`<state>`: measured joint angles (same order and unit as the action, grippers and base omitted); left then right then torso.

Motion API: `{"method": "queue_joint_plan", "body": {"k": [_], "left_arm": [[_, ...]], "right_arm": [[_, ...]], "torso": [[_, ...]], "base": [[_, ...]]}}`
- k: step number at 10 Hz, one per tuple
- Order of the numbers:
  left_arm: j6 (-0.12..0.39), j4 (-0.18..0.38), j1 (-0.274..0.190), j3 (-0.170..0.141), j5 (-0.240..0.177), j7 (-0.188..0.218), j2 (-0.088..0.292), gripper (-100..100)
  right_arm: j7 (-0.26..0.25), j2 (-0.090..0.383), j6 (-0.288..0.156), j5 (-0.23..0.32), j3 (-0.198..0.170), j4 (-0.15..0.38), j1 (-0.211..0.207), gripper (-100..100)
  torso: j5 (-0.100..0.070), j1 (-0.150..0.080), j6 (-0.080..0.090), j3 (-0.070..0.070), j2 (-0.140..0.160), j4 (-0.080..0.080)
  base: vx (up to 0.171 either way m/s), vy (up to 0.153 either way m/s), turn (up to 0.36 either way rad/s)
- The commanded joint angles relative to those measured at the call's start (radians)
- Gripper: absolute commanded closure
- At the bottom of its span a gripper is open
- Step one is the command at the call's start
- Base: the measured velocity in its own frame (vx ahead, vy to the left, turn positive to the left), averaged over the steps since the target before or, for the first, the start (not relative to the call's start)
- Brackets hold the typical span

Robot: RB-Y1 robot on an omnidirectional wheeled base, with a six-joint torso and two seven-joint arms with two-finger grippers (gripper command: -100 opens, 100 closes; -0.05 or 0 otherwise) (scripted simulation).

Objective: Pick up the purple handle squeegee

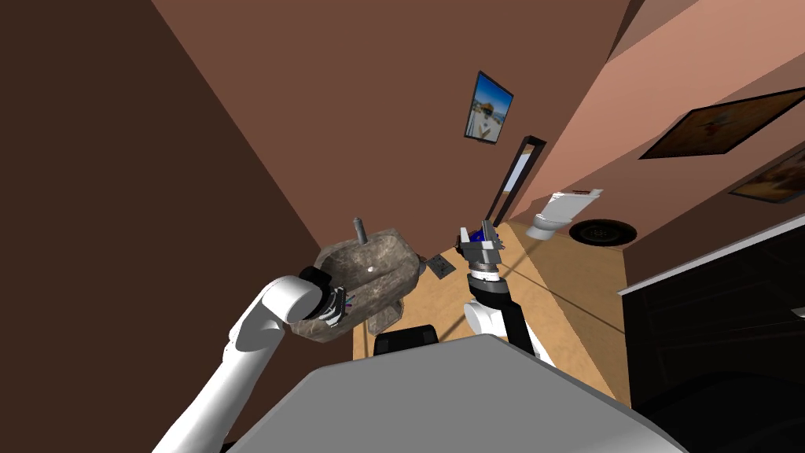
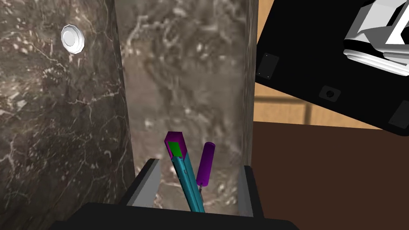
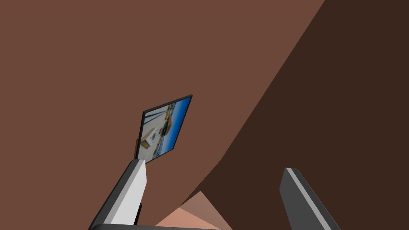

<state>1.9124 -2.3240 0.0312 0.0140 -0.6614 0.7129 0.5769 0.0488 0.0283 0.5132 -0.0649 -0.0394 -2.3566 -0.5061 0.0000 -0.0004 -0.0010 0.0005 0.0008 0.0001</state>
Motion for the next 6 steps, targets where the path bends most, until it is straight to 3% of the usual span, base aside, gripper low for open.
{"method": "queue_joint_plan", "body": {"k": [1,4,5,6], "left_arm": [[0.0,0.0,0.0,0.0,0.0,0.0,0.0,100],[0.001,0.001,0.001,0.0,0.0,0.001,0.0,100],[0.001,0.001,0.001,0.0,0.0,0.001,0.0,0],[0.029,-0.033,-0.004,0.002,-0.009,0.021,-0.001,100]], "right_arm": [[0.0,0.0,0.0,0.0,0.0,0.0,0.0,0],[0.0,0.0,0.0,0.0,0.0,0.0,0.0,0],[0.0,0.0,0.0,0.0,0.0,0.0,0.0,0],[0.0,0.0,0.0,0.0,0.0,0.0,0.0,0]], "torso": [[0.0,0.0,0.0,0.0,0.0,0.0],[0.0,0.0,0.0,0.0,0.0,0.0],[0.0,0.0,0.0,0.0,0.0,0.0],[0.0,0.0,0.0,0.0,0.0,0.0]], "base": [[0.0,0.0,0.0],[0.0,0.0,0.0],[0.0,0.0,0.0],[0.019,0.015,0.036]]}}
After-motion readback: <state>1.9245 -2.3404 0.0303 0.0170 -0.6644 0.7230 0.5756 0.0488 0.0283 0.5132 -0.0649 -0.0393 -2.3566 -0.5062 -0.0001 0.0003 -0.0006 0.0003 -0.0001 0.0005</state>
